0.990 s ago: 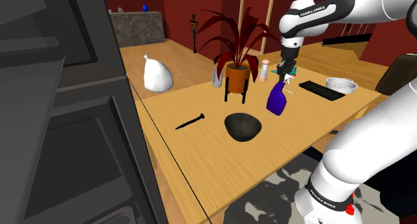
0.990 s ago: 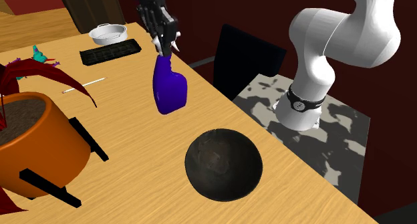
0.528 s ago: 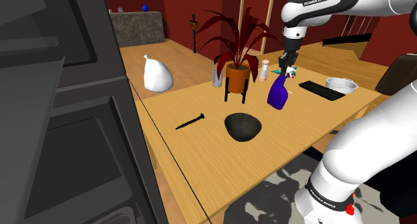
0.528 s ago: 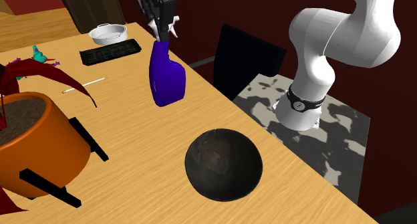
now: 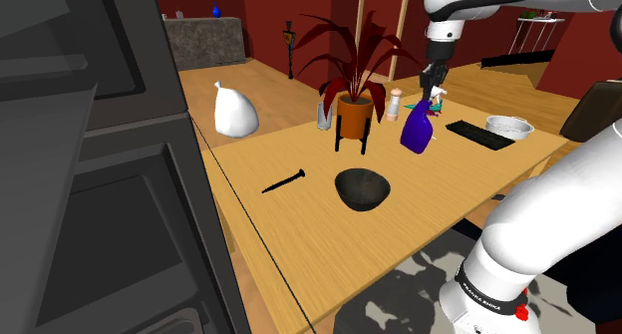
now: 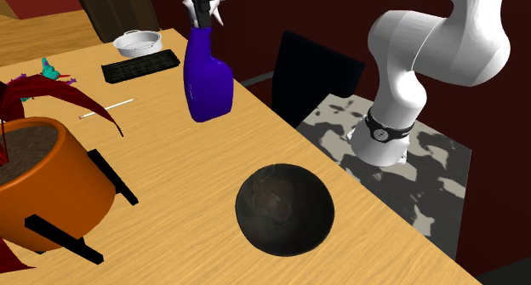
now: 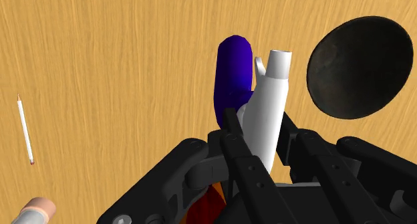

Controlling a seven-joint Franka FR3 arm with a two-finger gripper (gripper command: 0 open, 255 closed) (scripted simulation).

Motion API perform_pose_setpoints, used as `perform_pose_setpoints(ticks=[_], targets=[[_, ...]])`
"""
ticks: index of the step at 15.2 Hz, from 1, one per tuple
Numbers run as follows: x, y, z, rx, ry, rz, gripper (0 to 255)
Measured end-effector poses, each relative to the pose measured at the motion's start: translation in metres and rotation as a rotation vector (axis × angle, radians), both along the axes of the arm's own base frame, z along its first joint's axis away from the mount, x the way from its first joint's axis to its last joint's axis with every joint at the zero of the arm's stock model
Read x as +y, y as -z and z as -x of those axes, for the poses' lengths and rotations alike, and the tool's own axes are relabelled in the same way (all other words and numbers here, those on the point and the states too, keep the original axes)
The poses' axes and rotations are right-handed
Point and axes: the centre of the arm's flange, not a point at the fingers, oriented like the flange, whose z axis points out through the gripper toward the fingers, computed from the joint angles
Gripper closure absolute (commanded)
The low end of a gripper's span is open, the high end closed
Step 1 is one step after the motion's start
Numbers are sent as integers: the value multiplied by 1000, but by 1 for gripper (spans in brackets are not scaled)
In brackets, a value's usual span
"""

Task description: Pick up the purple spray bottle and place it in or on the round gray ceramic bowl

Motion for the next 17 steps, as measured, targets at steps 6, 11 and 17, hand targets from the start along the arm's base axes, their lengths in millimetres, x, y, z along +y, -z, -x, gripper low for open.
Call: perform_pose_setpoints(ticks=[6, 11, 17], targets=[[26, -26, -7, 0, -1, 0, 255], [86, -53, -22, -1, -2, 0, 255], [157, -78, -41, 0, -1, 0, 255]])
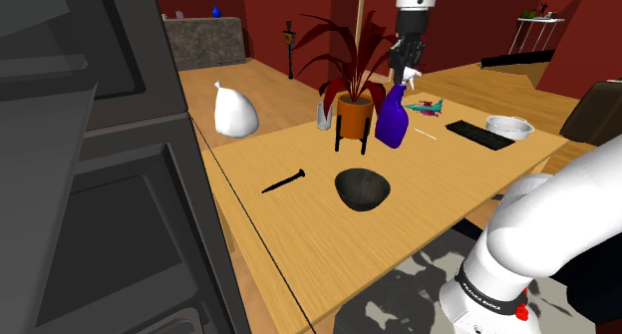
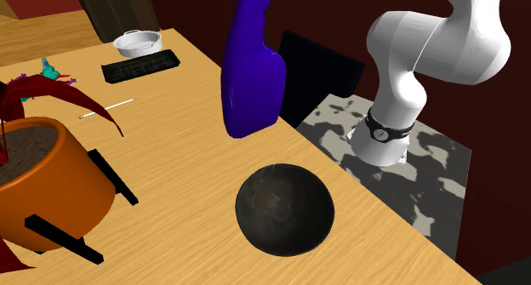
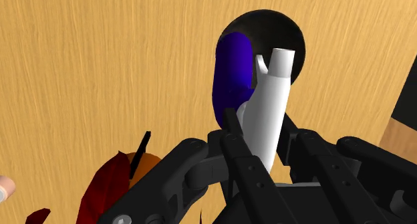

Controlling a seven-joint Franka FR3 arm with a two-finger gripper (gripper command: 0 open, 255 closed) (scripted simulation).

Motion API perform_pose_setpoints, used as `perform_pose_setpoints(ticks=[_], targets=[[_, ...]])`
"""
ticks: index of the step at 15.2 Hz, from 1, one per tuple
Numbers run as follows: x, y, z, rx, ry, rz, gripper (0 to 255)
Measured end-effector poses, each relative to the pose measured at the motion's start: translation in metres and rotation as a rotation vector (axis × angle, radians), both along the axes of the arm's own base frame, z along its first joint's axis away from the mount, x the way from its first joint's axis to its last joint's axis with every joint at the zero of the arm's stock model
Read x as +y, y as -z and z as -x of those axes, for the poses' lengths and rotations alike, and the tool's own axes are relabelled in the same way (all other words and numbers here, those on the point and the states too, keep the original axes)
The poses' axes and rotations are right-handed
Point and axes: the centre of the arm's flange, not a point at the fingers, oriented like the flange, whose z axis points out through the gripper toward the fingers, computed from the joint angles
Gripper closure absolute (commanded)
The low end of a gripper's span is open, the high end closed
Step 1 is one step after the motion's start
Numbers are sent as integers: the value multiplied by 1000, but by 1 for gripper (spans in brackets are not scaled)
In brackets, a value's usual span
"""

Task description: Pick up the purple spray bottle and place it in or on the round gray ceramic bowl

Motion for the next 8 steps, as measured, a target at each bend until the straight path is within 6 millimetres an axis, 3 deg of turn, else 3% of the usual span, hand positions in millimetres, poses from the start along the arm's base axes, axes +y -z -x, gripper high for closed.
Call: perform_pose_setpoints(ticks=[6, 8], targets=[[72, -28, -19, 0, 0, 0, 255], [80, -25, -23, 0, 0, 0, 255]])
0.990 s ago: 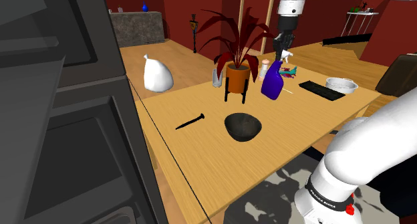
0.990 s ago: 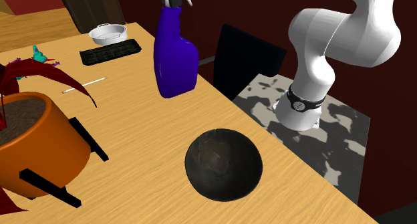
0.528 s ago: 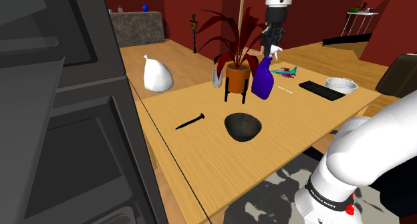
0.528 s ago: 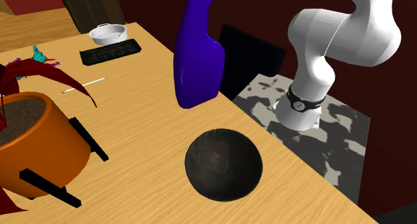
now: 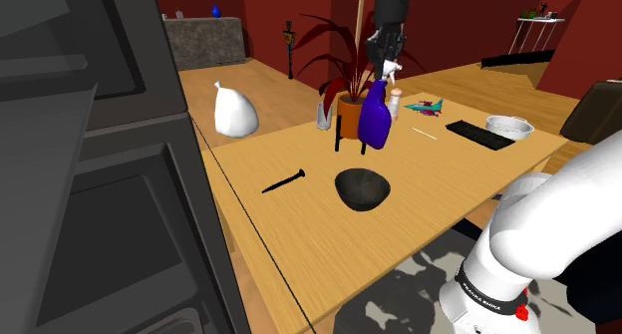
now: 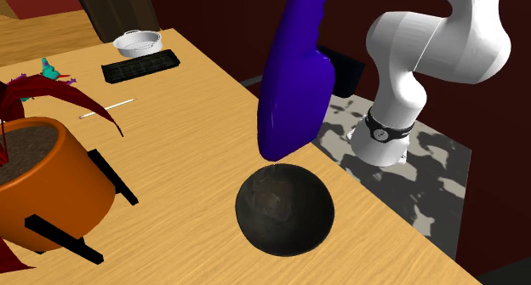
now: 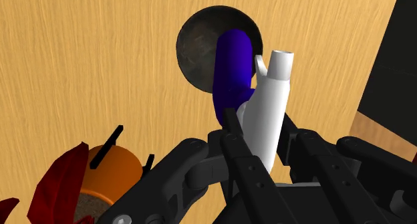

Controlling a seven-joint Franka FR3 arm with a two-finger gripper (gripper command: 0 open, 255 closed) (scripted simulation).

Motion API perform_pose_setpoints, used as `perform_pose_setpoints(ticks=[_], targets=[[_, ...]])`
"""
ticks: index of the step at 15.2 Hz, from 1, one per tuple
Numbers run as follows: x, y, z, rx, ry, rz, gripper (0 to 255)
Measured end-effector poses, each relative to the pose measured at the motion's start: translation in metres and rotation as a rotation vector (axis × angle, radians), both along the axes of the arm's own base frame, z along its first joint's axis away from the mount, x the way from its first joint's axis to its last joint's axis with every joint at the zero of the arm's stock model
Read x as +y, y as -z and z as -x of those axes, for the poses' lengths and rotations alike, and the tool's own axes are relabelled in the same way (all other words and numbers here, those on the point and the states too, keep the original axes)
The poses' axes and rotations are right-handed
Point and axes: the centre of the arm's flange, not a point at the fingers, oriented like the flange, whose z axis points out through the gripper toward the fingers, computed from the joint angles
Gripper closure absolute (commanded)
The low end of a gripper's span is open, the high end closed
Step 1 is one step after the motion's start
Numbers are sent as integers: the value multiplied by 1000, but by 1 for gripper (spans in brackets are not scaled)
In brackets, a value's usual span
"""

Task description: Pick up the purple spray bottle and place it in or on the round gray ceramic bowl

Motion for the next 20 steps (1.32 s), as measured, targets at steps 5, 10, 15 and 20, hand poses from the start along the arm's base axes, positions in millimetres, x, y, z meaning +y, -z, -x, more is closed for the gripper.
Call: perform_pose_setpoints(ticks=[5, 10, 15, 20], targets=[[2, 23, -2, 0, 1, 0, 255], [2, 49, -2, 0, 1, 0, 255], [4, 76, -3, 0, 1, 0, 255], [3, 102, -2, 0, 1, 0, 255]])
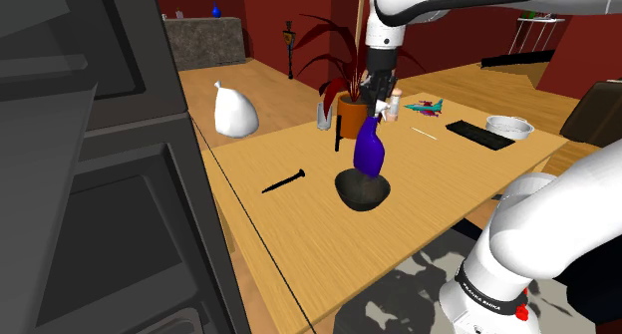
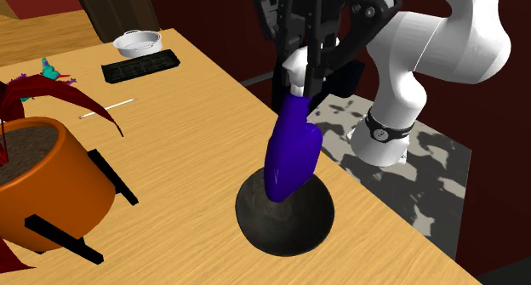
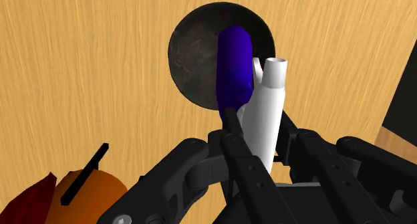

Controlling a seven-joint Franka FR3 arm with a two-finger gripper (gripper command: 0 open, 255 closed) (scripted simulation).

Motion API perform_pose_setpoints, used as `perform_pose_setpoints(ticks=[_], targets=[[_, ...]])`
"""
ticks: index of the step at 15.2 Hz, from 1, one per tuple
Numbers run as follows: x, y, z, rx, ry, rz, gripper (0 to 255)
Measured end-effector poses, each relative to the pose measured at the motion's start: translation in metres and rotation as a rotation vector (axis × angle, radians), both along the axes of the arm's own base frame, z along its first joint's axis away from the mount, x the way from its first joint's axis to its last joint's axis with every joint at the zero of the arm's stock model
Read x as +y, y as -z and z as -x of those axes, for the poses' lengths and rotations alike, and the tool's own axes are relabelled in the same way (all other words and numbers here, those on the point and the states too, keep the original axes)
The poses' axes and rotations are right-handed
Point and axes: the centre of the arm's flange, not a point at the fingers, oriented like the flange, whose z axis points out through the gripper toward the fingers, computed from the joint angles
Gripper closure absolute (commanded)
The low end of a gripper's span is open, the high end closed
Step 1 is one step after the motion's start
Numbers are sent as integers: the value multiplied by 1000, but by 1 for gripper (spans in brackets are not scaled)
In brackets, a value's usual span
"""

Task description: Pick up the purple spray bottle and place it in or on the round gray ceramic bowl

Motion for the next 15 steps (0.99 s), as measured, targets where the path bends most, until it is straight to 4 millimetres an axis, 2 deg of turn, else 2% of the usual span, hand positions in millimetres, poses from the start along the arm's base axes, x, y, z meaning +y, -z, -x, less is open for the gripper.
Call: perform_pose_setpoints(ticks=[9, 15], targets=[[0, 49, 1, 0, 0, 0, 255], [0, 53, 0, 0, 0, 0, 255]])
